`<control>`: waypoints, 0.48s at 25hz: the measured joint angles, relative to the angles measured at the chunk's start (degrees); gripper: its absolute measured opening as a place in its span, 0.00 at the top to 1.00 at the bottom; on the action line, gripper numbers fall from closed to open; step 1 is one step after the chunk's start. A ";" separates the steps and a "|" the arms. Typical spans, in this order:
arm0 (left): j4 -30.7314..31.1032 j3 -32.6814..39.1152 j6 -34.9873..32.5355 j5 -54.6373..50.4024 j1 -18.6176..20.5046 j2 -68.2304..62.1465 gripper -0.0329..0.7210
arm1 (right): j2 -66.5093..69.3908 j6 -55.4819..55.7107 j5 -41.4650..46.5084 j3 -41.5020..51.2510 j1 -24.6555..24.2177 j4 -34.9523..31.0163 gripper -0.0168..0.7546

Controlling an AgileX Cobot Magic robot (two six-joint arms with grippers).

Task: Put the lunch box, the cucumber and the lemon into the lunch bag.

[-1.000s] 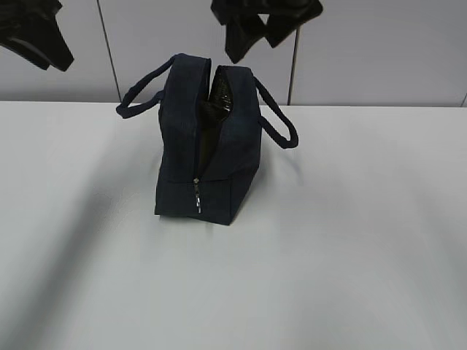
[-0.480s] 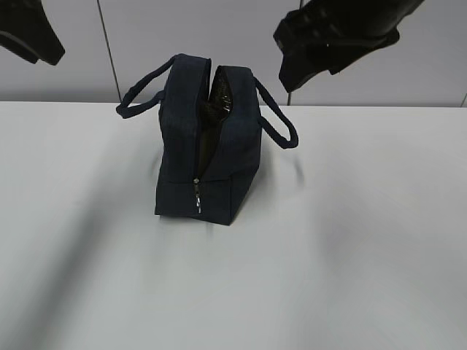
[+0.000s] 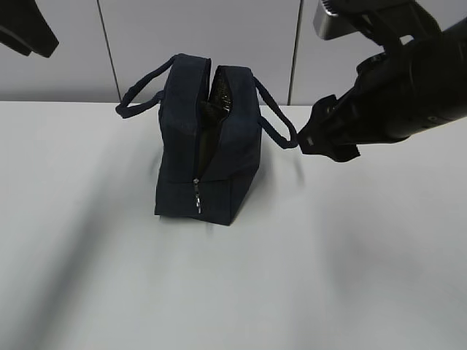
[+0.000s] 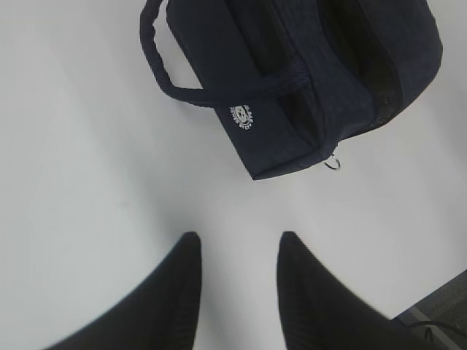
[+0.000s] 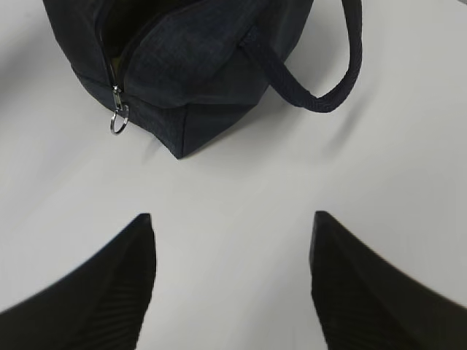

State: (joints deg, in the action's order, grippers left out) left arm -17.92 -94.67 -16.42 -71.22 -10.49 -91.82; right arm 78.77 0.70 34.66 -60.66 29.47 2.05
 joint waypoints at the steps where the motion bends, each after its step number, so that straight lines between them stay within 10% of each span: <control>1: -0.11 0.00 0.00 0.00 0.00 0.00 0.64 | 0.60 0.13 -0.95 0.06 0.00 0.00 0.34; 12: -0.47 0.50 0.00 0.00 -0.10 0.00 0.64 | 3.47 1.80 -29.03 13.61 1.13 -1.43 0.34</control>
State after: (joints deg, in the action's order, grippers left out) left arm -18.39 -94.17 -16.42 -71.22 -10.59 -91.82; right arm 82.24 2.50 5.62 -47.05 30.60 0.61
